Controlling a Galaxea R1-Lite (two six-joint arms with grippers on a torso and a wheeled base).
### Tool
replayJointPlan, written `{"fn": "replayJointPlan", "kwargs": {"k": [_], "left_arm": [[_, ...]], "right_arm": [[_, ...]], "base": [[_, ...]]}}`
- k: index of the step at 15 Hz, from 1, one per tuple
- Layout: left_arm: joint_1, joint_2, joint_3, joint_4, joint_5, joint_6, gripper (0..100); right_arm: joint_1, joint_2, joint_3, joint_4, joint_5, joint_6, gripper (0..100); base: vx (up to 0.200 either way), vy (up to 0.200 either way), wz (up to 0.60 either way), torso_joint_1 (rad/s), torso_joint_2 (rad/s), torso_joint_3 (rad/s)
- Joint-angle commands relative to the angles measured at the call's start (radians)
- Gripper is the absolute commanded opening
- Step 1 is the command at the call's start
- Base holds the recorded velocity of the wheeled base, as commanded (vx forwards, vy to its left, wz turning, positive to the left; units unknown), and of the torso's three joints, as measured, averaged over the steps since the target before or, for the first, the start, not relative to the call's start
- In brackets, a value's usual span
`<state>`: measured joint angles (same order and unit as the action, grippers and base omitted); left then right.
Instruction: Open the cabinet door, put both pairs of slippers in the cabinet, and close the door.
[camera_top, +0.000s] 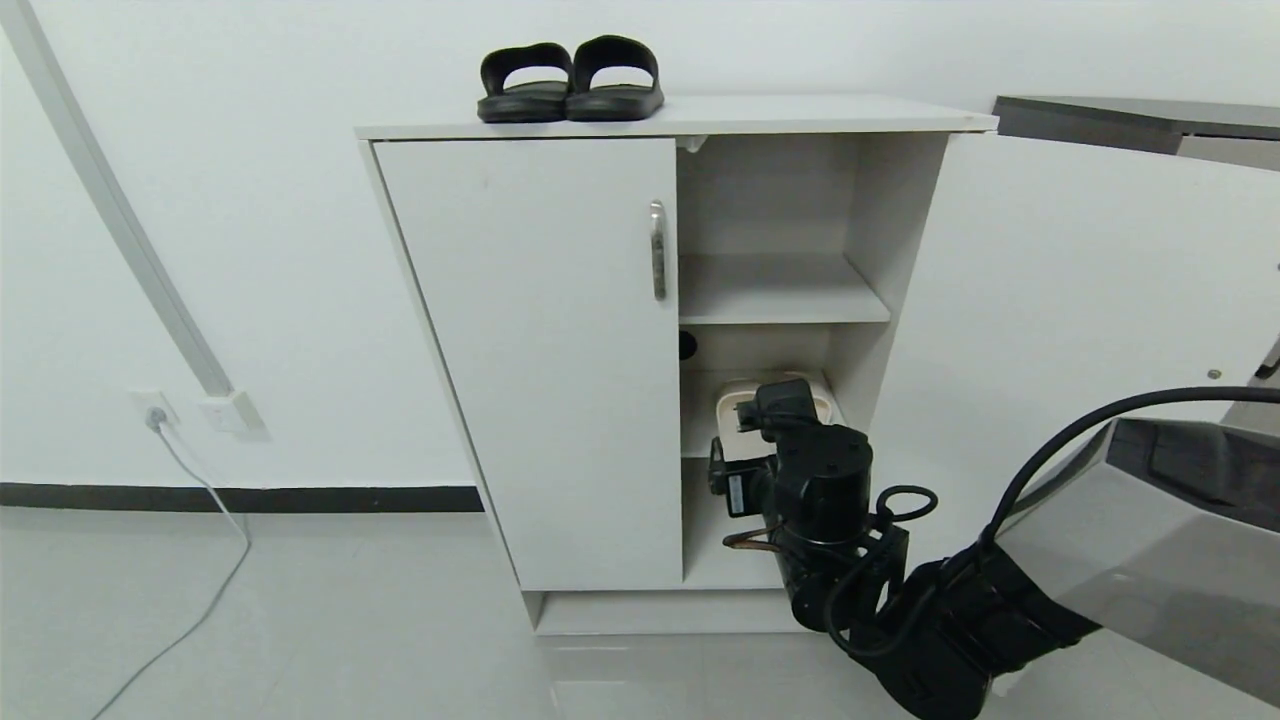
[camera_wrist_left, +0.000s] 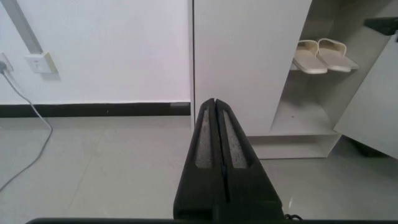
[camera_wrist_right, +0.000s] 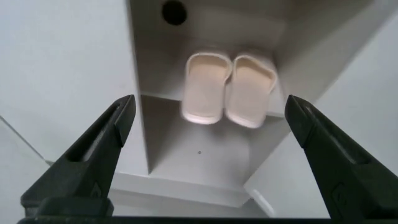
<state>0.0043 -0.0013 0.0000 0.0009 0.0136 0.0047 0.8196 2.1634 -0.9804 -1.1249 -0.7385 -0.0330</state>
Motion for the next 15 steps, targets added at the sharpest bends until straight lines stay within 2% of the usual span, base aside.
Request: {"fn": "replayJointPlan", "kwargs": {"k": [1, 8, 15], "left_arm": [[0.0, 0.001, 0.0, -0.001, 0.0, 0.0, 0], [0.0, 0.001, 0.0, -0.001, 0.0, 0.001, 0], [0.0, 0.001, 0.0, -0.001, 0.0, 0.001, 0]], "right_arm": [[0.001, 0.003, 0.002, -0.003, 0.001, -0.001, 100], [-0.019, 0.0, 0.016, -0.007, 0.001, -0.002, 100], [-0.022, -0.002, 0.035, -0.018, 0.03, -0.005, 100]], "base": [[0.0, 0.2, 0.0, 0.002, 0.0, 0.002], [0.0, 0.2, 0.0, 0.0, 0.0, 0.003], [0.0, 0.0, 0.0, 0.0, 0.0, 0.0]]}}
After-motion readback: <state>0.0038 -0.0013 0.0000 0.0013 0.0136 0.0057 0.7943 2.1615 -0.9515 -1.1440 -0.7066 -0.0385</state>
